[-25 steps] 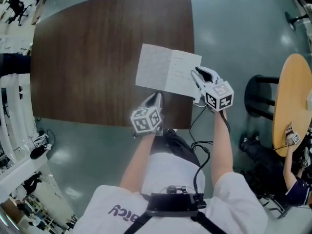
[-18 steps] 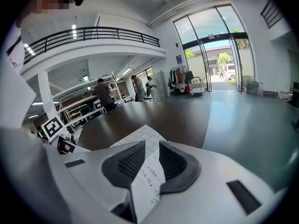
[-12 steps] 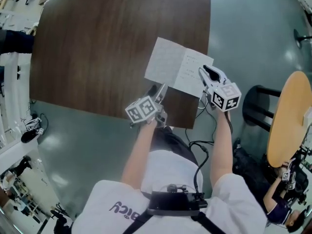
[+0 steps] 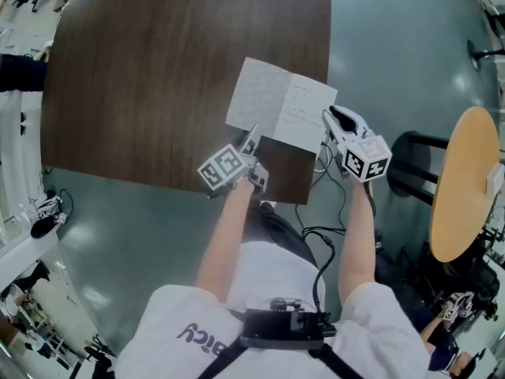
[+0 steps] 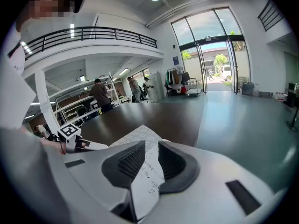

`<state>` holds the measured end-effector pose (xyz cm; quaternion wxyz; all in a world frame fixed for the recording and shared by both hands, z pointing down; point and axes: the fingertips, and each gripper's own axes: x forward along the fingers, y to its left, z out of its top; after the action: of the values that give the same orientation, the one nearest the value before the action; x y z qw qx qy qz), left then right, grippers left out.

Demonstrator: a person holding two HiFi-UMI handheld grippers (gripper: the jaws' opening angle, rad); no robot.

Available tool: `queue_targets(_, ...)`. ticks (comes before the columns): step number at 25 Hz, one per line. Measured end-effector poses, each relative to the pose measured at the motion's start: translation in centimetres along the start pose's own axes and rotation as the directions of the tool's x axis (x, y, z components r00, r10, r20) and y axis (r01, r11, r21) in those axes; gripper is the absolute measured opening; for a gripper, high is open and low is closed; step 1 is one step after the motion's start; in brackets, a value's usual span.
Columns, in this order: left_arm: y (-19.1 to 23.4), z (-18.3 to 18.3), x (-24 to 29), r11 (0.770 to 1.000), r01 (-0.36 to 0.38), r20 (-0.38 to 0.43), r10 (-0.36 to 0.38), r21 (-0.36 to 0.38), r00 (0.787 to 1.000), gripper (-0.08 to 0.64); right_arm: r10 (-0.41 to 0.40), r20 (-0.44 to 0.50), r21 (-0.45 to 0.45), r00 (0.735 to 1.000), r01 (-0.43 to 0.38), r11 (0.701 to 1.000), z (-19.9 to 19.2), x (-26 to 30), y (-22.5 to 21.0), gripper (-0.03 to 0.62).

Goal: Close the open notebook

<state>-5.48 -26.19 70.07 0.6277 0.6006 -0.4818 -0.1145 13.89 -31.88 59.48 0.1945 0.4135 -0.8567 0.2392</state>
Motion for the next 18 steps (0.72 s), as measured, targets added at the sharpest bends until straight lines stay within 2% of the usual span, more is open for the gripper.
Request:
queue_targets(3, 0.0, 0.3, 0.2, 1.0, 0.007, 0.015, -0.007, -0.01, 1.0, 0.261, -0.02, 0.0, 0.009, 1.0, 0.02, 1.0, -0.6, -1.2, -0.3, 0.08)
queue_targets(7, 0.2, 0.4, 0.5, 1.0, -0.009, 0.018, 0.008, 0.024, 1.0, 0.247, -0.04, 0.009, 0.022, 0.999, 0.04, 0.999, -1.1, -2.5, -0.6, 0.08)
queue_targets(11, 1.2, 0.6, 0.3, 0.999, -0.047, 0.027, 0.046, 0.022, 0.999, 0.13, -0.057, 0.015, 0.033, 0.998, 0.057, 0.998, -1.7, -3.6, -0.7, 0.08)
queue_targets(13, 1.7, 0.9, 0.3, 0.998, -0.062, 0.035, 0.062, 0.016, 0.997, 0.044, -0.069, 0.013, 0.041, 0.998, 0.068, 0.997, -2.2, -4.1, -0.8, 0.08)
queue_targets(15, 1.9, 1.1, 0.3, 0.998, -0.055, 0.044, 0.055, 0.014, 0.998, 0.012, -0.077, 0.011, 0.048, 0.997, 0.077, 0.996, -2.6, -4.5, -0.9, 0.08)
queue_targets(18, 1.2, 1.2, 0.1, 0.999, -0.019, 0.053, 0.017, 0.047, 0.998, 0.006, -0.09, 0.014, 0.054, 0.996, 0.089, 0.995, -3.0, -5.4, -0.9, 0.08)
